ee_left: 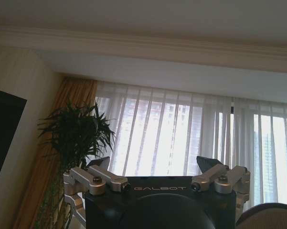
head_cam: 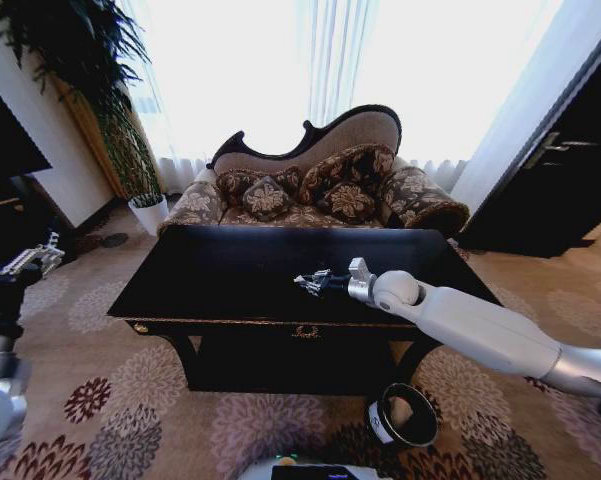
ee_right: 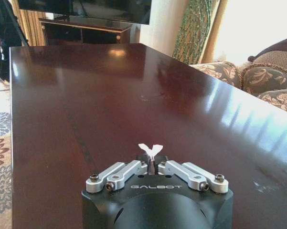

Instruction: Move to the front of the table and place the trash on the table into the trash bin.

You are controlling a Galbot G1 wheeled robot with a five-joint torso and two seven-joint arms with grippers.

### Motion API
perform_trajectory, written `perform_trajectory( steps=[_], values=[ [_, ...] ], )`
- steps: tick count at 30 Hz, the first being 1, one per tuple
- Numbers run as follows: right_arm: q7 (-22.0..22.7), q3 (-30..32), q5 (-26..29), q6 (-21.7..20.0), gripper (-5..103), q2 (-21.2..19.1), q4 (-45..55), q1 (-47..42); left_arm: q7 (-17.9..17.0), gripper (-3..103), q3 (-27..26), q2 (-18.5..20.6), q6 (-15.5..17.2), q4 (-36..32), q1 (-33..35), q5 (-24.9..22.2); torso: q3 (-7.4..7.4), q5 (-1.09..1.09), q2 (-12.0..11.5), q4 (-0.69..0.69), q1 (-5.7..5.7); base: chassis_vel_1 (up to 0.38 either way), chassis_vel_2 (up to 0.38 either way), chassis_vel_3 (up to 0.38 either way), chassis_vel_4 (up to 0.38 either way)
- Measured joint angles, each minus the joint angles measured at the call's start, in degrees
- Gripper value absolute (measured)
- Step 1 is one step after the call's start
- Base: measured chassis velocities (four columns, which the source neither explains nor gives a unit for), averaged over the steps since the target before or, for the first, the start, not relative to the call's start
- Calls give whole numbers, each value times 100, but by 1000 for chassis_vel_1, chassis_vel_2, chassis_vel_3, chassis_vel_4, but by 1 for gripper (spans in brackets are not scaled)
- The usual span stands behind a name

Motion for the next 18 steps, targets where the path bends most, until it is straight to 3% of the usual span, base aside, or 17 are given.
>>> perform_trajectory(
  steps=[4, 7, 8, 9, 10, 12, 14, 16, 18],
  values=[
    [-46, 453, 31, 152, 1, -122, 136, -383, -2, 100, -5, -3, 0, -41, 30, 1, 1, 0, -2, 0, 1, 0, 0, 0, 0],
    [-199, 1577, 255, 307, 0, -353, 460, -1316, -2, 100, -48, 7, -2, -104, 76, -33, 1, 1, -2, 0, 1, 0, 0, 0, 0],
    [-199, 1577, 255, 307, 0, -353, 460, -1316, -2, 100, -48, 7, -2, -104, 76, -33, 1, 1, -2, 0, 1, 0, 0, 0, 0],
    [-250, 1974, 396, 331, 0, -463, 603, -1682, -4, 100, -67, 15, -2, -113, 87, -45, 1, 3, -2, -2, 1, 0, 0, 0, 0],
    [-686, 3572, 787, 566, 0, -797, 1045, -2786, -9, 100, -61, -31, -4, -165, 110, -54, 0, 0, -1, -2, 0, 0, 0, 0, 0],
    [-1118, 4447, 915, 722, 0, -879, 1254, -3532, -11, 100, -17, -93, -5, -219, 131, -38, 0, -1, -1, -1, 1, 0, 0, 0, 0],
    [-1224, 4660, 945, 759, 0, -882, 1300, -3748, -11, 100, -8, -104, -5, -235, 136, -37, 0, -1, -1, -1, 1, 0, 0, 0, 0],
    [-1601, 5413, 1035, 904, 0, -860, 1465, -4548, -13, 100, 26, -122, -5, -280, 135, -34, 0, 1, -1, -2, 1, 0, 0, 0, 0],
    [-1660, 5564, 1051, 966, 0, -845, 1506, -4724, -13, 100, 35, -124, -5, -287, 128, -33, 0, 0, -1, -2, 0, 0, 0, 0, 0]
  ],
)
